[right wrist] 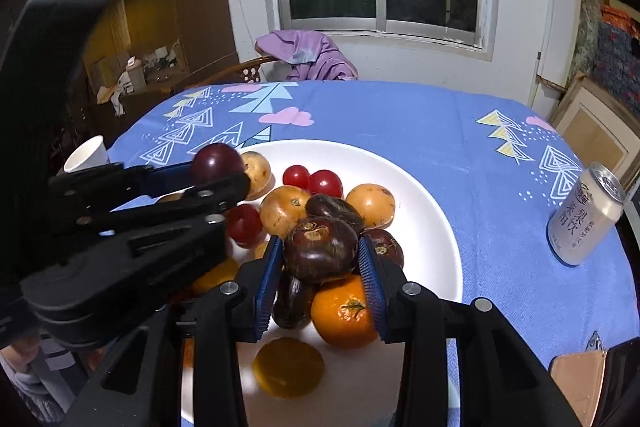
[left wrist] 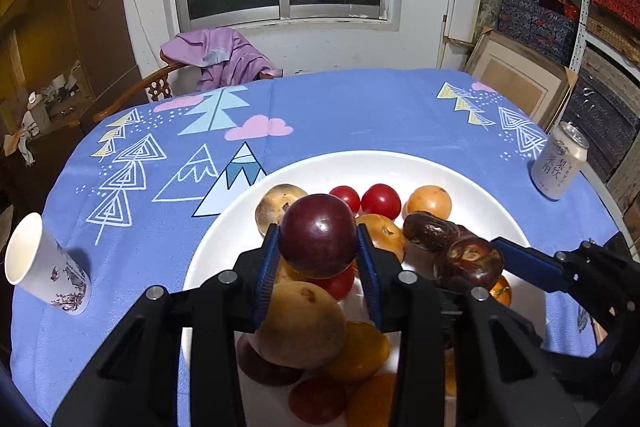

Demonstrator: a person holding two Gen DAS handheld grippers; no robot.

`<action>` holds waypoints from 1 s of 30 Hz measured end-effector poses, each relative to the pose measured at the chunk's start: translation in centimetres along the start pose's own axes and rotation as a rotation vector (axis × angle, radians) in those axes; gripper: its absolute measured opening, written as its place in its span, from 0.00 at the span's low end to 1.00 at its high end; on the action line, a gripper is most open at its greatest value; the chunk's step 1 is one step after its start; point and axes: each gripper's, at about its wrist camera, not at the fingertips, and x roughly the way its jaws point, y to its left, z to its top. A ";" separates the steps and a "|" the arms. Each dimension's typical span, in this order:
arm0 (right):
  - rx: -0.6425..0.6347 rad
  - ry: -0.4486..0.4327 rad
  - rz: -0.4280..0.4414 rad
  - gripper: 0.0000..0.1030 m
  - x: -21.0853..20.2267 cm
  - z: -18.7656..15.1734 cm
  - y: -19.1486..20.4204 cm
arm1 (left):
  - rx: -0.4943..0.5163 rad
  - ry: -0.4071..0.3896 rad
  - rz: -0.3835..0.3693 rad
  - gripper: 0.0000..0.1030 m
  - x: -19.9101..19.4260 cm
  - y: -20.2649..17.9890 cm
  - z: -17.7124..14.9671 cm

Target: Organize fruits

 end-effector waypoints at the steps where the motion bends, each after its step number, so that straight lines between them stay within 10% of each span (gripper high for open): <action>1: -0.004 0.004 -0.003 0.41 0.0 0.0 0.1 | 0.009 -0.003 0.010 0.41 0.1 -0.1 -0.1; 10: -0.012 0.024 -0.009 0.49 -0.4 -0.4 0.5 | 0.050 -0.054 0.051 0.72 -1.8 -0.8 -0.8; 17: 0.008 -0.036 -0.012 0.58 -4.4 -0.7 0.6 | 0.022 -0.092 0.058 0.78 -6.3 0.1 -1.3; 30: 0.054 -0.378 0.009 0.72 -21.5 -1.5 2.1 | -0.014 -0.310 0.077 0.96 -24.1 0.2 -1.5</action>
